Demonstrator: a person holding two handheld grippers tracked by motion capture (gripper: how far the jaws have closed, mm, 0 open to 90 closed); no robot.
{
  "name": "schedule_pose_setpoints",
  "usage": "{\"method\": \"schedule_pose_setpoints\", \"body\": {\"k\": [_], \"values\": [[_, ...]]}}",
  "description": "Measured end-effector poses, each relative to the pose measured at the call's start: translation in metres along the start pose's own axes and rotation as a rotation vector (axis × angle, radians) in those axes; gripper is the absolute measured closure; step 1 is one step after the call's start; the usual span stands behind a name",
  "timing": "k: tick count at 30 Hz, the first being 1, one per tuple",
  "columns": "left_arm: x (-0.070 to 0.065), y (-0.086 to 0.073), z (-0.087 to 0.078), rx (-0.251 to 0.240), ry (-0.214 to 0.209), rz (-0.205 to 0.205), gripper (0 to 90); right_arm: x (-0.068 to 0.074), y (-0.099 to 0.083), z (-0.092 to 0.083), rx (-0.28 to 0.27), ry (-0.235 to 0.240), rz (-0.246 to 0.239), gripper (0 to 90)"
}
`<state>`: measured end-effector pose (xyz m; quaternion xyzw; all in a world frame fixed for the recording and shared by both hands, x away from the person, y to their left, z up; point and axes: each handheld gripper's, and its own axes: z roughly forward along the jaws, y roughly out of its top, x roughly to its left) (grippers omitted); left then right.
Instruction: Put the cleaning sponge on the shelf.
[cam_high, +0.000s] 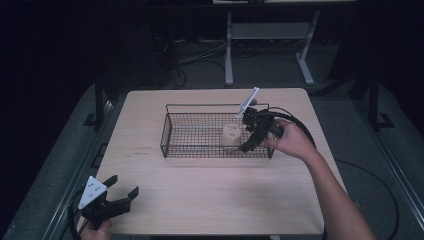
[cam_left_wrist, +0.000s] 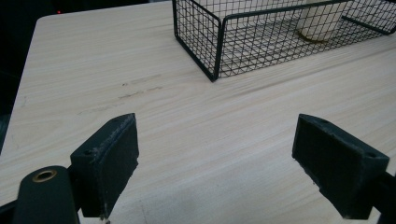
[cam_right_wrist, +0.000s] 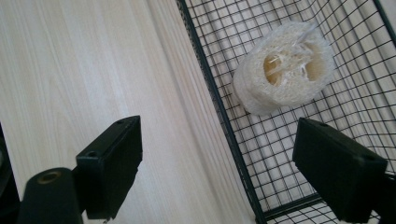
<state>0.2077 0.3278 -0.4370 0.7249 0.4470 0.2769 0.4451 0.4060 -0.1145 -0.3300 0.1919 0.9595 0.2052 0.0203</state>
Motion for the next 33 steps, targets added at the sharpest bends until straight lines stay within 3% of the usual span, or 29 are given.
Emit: {"method": "schedule_pose_setpoints", "body": {"k": [21, 24, 33], "values": [[0.0, 0.0, 0.0, 0.002, 0.0, -0.004, 13.8, 0.018, -0.023, 0.006, -0.004, 0.014, -0.017, 15.4], [0.0, 0.0, 0.0, 0.002, -0.001, -0.002, 13.8, 0.02, -0.026, 0.008, 0.017, 0.018, -0.013, 15.4], [-0.002, 0.0, 0.0, 0.006, -0.001, 0.006, 13.8, 0.031, -0.04, 0.013, -0.004, 0.016, -0.028, 15.5]]}}
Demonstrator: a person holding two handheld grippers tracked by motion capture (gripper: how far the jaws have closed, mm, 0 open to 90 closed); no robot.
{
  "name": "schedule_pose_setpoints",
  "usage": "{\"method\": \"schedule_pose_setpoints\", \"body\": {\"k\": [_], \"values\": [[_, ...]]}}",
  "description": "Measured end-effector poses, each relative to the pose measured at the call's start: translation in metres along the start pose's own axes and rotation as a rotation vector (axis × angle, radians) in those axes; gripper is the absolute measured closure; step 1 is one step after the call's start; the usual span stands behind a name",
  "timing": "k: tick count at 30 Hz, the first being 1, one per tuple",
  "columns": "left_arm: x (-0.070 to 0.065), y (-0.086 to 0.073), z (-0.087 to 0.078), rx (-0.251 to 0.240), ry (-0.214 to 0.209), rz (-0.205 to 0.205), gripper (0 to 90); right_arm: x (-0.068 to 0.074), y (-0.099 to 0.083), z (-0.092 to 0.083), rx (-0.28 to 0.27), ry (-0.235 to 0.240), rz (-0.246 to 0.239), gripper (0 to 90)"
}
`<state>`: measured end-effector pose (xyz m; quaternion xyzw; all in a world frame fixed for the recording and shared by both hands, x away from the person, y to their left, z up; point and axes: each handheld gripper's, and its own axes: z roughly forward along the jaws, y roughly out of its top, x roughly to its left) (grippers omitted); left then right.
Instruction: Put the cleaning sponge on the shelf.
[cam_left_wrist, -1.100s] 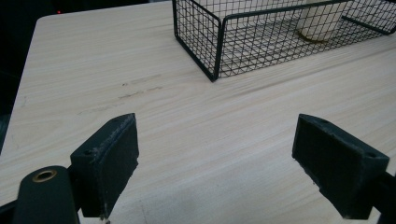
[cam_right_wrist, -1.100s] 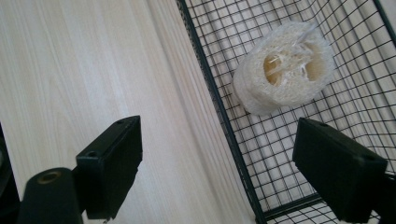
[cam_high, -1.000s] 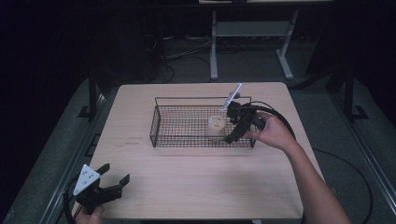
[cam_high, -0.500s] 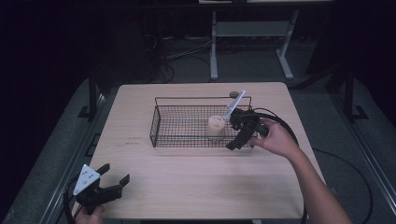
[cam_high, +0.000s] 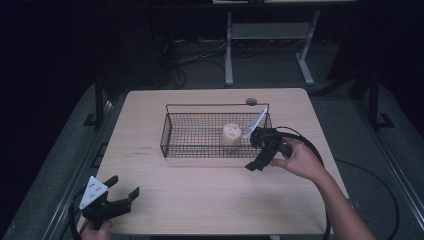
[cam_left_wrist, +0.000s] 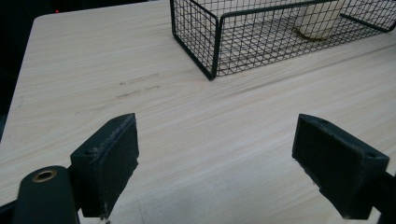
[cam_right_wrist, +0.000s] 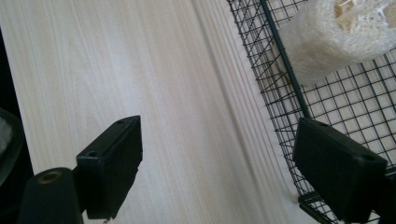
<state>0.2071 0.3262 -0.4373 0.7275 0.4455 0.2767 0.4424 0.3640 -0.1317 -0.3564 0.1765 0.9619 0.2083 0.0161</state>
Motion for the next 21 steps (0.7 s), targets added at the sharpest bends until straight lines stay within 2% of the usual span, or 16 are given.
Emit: {"method": "schedule_pose_setpoints", "body": {"k": [12, 21], "values": [[-0.001, -0.001, 0.001, 0.005, -0.003, 0.0, 13.8, 0.02, -0.023, 0.004, -0.037, -0.002, -0.015, 15.5], [-0.001, -0.001, 0.0, 0.009, -0.005, 0.001, 13.8, 0.027, -0.038, 0.012, -0.039, 0.015, -0.007, 15.4]]}}
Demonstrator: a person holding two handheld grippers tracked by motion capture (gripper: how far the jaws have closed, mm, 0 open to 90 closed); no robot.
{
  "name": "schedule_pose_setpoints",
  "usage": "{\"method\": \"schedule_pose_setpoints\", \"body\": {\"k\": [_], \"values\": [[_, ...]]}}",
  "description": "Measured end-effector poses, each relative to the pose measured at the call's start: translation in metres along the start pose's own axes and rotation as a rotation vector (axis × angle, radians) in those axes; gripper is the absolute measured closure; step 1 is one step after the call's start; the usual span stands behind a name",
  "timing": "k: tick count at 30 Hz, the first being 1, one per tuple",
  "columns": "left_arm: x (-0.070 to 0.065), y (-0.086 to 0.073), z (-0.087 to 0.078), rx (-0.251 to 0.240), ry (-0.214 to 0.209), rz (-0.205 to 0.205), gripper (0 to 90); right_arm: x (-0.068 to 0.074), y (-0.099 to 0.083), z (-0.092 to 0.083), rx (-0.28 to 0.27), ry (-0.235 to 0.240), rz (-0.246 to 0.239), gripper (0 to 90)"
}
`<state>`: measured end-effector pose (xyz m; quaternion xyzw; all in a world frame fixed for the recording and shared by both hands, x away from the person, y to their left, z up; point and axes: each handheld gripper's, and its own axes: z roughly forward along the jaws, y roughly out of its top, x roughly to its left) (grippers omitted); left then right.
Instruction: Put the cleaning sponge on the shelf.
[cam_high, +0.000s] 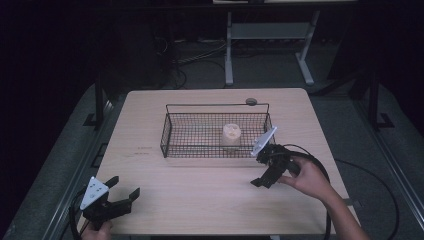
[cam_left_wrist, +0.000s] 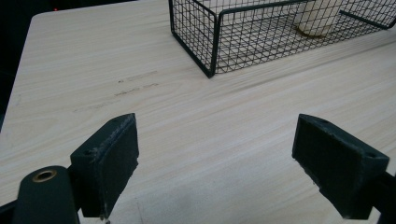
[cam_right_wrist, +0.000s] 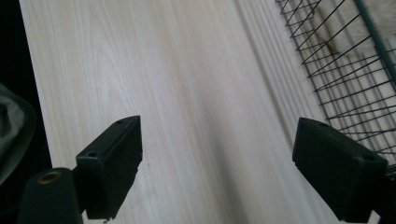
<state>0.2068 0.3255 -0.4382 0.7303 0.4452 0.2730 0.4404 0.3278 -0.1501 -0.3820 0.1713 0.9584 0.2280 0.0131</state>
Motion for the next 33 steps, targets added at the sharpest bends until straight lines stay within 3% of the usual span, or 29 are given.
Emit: {"method": "schedule_pose_setpoints", "body": {"k": [12, 33], "values": [[0.001, 0.0, -0.001, -0.001, -0.004, -0.005, 13.8, 0.015, -0.022, 0.012, -0.021, 0.012, -0.01, 15.4], [-0.002, 0.0, -0.001, 0.003, -0.005, 0.01, 13.8, 0.033, -0.064, 0.016, -0.1, 0.01, 0.043, 15.5]]}}
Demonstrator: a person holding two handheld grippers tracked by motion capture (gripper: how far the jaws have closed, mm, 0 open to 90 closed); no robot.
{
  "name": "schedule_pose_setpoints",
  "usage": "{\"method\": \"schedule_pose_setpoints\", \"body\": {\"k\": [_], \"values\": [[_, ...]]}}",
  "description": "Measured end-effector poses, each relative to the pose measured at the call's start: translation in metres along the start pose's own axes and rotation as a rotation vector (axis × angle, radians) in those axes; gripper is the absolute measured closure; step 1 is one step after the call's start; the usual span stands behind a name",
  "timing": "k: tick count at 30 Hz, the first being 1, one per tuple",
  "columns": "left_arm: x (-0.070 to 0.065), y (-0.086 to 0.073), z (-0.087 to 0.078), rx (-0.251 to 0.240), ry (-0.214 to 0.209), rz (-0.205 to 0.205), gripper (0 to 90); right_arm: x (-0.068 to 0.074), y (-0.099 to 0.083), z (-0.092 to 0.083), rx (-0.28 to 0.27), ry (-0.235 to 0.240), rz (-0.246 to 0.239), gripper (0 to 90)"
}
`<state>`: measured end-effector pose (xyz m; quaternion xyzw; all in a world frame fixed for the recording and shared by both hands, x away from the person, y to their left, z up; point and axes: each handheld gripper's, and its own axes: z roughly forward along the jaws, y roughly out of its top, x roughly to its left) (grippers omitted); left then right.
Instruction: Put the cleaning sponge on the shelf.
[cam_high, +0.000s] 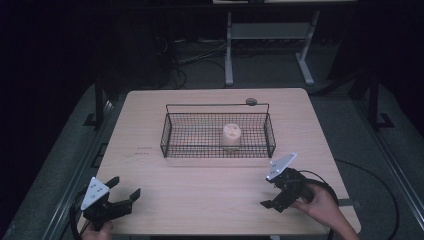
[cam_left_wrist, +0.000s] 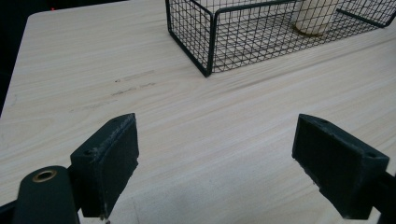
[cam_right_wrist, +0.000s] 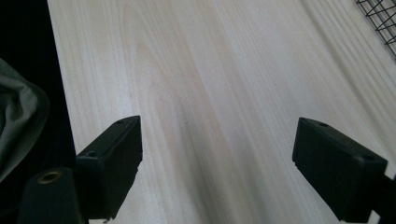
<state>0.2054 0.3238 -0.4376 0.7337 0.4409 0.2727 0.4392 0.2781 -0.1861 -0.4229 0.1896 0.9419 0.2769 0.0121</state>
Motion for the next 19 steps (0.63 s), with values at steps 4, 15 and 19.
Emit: {"method": "schedule_pose_setpoints", "body": {"k": [4, 15, 19], "values": [[-0.001, 0.0, 0.001, 0.004, -0.003, -0.002, 13.8, 0.005, -0.008, -0.002, -0.015, -0.002, 0.002, 15.4], [-0.004, 0.0, 0.002, 0.003, -0.005, 0.007, 13.8, 0.018, -0.024, -0.003, -0.06, -0.002, 0.031, 15.4], [-0.005, 0.001, 0.003, 0.0, -0.005, 0.012, 13.8, 0.02, -0.027, -0.001, -0.075, -0.007, 0.035, 14.5]]}}
